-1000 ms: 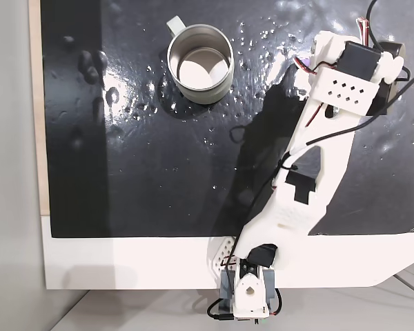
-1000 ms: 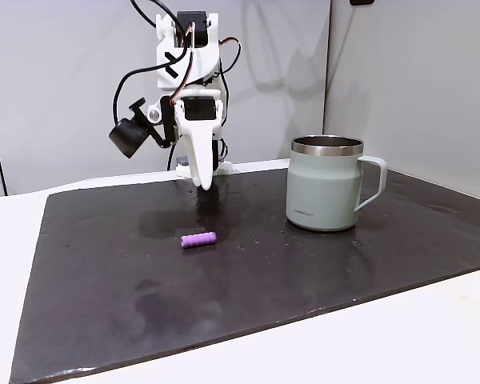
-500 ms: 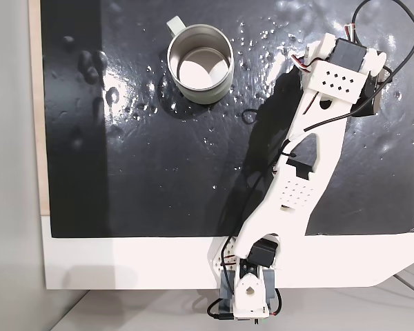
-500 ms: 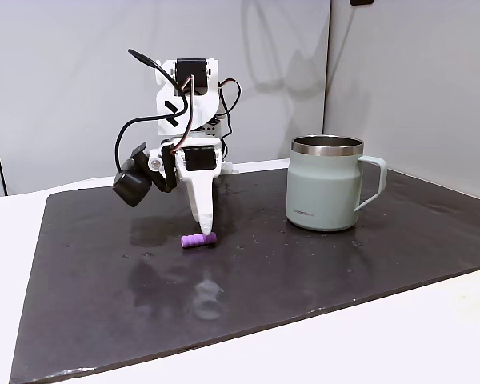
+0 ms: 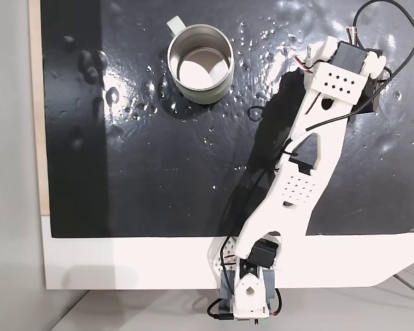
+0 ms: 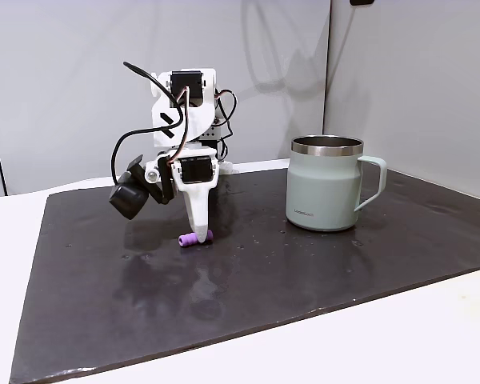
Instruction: Grasp a pengrip and put it in the cup.
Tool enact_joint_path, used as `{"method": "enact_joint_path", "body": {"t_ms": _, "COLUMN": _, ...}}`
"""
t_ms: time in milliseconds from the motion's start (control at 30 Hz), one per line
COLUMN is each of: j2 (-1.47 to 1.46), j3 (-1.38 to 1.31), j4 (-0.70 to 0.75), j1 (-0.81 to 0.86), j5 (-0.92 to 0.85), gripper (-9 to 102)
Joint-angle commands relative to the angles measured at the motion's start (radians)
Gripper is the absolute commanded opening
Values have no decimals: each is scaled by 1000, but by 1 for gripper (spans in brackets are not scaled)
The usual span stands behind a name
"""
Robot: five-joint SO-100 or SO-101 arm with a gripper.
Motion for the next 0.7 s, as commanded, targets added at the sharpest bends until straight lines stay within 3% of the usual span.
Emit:
{"method": "enact_joint_path", "body": {"t_ms": 0, "j2": 2, "j3": -20, "j4": -8, "j1": 20, "j5": -9, "gripper": 1}}
{"method": "enact_joint_path", "body": {"t_ms": 333, "j2": 41, "j3": -72, "j4": 51, "j1": 17, "j5": 12, "gripper": 0}}
{"method": "enact_joint_path", "body": {"t_ms": 667, "j2": 514, "j3": 169, "j4": 55, "j1": -2, "j5": 25, "gripper": 0}}
